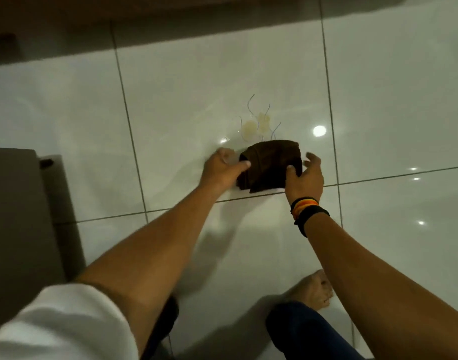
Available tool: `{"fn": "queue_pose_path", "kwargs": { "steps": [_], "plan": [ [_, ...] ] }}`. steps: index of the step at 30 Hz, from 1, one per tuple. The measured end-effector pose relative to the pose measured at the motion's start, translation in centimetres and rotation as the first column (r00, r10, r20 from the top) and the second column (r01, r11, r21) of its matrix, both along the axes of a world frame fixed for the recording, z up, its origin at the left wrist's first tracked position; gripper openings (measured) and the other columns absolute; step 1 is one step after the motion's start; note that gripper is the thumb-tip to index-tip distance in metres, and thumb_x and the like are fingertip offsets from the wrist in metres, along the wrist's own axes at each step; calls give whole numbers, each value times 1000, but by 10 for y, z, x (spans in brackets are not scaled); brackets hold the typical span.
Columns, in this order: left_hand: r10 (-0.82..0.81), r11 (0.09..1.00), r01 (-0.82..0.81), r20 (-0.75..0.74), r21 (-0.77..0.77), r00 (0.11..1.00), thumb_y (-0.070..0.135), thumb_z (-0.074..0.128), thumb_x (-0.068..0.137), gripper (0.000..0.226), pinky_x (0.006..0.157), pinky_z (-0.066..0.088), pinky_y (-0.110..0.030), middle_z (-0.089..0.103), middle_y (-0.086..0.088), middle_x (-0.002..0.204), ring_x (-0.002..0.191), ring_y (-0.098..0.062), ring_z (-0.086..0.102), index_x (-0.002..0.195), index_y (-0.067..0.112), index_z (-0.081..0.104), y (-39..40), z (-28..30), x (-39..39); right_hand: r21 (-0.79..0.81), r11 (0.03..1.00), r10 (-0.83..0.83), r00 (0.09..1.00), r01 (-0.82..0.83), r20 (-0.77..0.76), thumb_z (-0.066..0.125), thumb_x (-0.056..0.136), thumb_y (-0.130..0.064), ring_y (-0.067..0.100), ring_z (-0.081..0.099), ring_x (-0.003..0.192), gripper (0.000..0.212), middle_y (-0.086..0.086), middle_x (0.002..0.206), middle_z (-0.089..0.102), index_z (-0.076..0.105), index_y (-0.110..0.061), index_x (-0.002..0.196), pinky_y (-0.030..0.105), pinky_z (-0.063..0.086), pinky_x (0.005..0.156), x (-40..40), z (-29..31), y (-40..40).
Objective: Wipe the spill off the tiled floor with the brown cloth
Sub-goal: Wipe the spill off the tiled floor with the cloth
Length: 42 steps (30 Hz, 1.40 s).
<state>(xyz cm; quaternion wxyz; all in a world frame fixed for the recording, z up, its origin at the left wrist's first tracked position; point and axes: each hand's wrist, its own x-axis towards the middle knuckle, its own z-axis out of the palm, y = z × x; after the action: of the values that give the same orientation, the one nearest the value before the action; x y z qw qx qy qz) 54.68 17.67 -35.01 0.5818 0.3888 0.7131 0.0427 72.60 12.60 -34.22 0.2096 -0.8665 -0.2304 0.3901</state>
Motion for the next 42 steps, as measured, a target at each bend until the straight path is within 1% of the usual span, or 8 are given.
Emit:
{"fn": "queue_pose_path", "kwargs": {
  "steps": [5, 11, 15, 21, 30, 33, 37, 42],
  "plan": [
    [-423, 869, 491, -432, 54, 796, 75, 82, 64, 155, 125, -17, -54, -28, -19, 172, 158, -37, -30, 166, 12, -17, 41, -77, -53, 1, 992, 123, 983, -125, 139, 51, 102, -46, 37, 7, 159, 79, 18, 172, 11, 19, -6, 162, 52, 11, 129, -34, -73, -23],
    [-565, 810, 581, -378, -82, 734, 82, 88, 30, 193, 110, -31, -65, -51, -24, 157, 146, -45, -47, 153, 11, -43, 43, -113, -78, -189, 982, 64, 932, 5, 357, 27, 103, -62, 31, -12, 161, 89, 12, 174, -10, -3, -6, 164, 63, -1, 126, -49, -141, 50],
    [-613, 779, 614, -353, -123, 707, 79, 90, 31, 193, 105, -35, -64, -57, -25, 152, 142, -48, -51, 149, 13, -48, 49, -118, -88, -175, 952, 307, 784, -252, 540, 21, 101, -66, 32, 6, 161, 88, 13, 174, 9, 11, -6, 164, 63, 8, 126, -69, -160, 93],
    [-633, 772, 607, -304, -188, 712, 67, 96, 44, 188, 110, -31, -66, -61, -24, 148, 139, -47, -55, 147, 11, -50, 54, -100, -80, -204, 371, 835, 230, -906, 499, 32, 100, -67, 25, 12, 161, 84, 5, 174, 15, 18, -16, 165, 61, 15, 126, -36, -153, 15],
    [-632, 775, 595, -308, -215, 711, 64, 97, 45, 186, 111, -29, -67, -56, -27, 151, 143, -49, -50, 149, 9, -48, 53, -103, -81, -261, 895, 446, 726, -361, 523, 33, 94, -53, 32, 3, 161, 85, 9, 175, 5, 9, -13, 165, 66, 8, 124, -28, -156, 109],
    [-631, 773, 603, -325, -196, 704, 67, 96, 43, 188, 111, -28, -68, -55, -27, 152, 143, -49, -50, 149, 9, -47, 51, -105, -82, -184, 814, 548, 624, -550, 557, 36, 93, -53, 30, 10, 161, 83, 7, 174, 13, 16, -15, 165, 64, 7, 126, -74, -162, 137],
    [-629, 775, 598, -328, -201, 705, 66, 96, 43, 187, 112, -28, -68, -56, -27, 152, 143, -49, -50, 148, 10, -49, 54, -102, -82, -206, 375, 830, 228, -904, 509, 38, 98, -56, 28, 12, 161, 79, 5, 174, 15, 18, -19, 165, 63, 10, 126, -79, -152, 74],
    [-628, 778, 587, -315, -223, 712, 67, 96, 40, 189, 110, -31, -68, -59, -25, 150, 142, -49, -50, 145, 14, -52, 54, -102, -85, -324, 523, 824, 369, -789, 431, 33, 100, -55, 28, 7, 162, 77, 5, 175, 9, 12, -19, 165, 63, 10, 126, -9, -142, 49]
  ]
}}
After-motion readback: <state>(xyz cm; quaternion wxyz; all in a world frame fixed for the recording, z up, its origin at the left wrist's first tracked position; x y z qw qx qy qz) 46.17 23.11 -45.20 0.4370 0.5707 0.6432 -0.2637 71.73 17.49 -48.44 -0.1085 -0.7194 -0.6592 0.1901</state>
